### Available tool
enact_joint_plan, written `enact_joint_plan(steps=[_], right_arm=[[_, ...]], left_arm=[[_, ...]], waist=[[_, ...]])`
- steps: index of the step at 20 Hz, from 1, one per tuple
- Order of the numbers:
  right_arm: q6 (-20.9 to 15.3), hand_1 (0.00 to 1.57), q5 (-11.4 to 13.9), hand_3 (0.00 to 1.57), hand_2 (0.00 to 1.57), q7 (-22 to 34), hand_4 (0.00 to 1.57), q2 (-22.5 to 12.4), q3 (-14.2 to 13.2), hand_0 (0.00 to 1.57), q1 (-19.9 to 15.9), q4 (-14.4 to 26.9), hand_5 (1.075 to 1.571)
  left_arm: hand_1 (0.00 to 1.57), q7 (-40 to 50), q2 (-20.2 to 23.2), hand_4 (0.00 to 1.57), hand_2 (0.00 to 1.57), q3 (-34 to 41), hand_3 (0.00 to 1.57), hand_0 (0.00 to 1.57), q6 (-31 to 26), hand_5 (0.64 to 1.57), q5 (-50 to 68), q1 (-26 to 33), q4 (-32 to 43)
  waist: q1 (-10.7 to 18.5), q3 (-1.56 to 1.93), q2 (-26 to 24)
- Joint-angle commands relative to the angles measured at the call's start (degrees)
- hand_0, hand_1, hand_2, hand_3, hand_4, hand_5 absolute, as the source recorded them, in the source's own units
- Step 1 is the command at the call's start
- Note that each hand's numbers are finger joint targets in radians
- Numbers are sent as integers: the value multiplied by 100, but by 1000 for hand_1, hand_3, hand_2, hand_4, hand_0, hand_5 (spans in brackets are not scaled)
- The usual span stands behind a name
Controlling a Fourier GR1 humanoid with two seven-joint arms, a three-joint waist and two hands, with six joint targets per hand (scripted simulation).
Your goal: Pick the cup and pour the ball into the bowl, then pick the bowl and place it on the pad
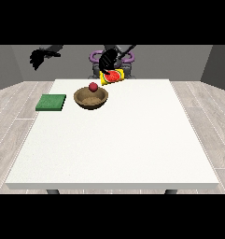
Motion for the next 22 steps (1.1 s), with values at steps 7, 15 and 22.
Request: enact_joint_plan(steps=[7, 15, 22], right_arm=[[-329, 0, -82, 0, 0, 195, 104, 102, -161, 0, 273, -63, 1565], [-827, 0, 93, 0, 0, 142, 282, 806, 223, 0, -258, -385, 1567], [-2265, 0, 542, 0, 0, 13, 295, 1739, 395, 0, -406, -431, 1570]], left_arm=[[1175, 159, 4, 1465, 1443, 3077, 1274, 1175, 1841, 1170, 3128, 988, -1250], [0, -1123, -330, 0, 0, 4014, 0, 0, 2373, 1553, 6770, 2366, -2594], [0, -3121, -333, 0, 0, 4020, 0, 0, 1050, 1565, 8469, 3224, -3321]], waist=[[671, -72, -24], [460, -119, 898], [1241, -17, 1169]])
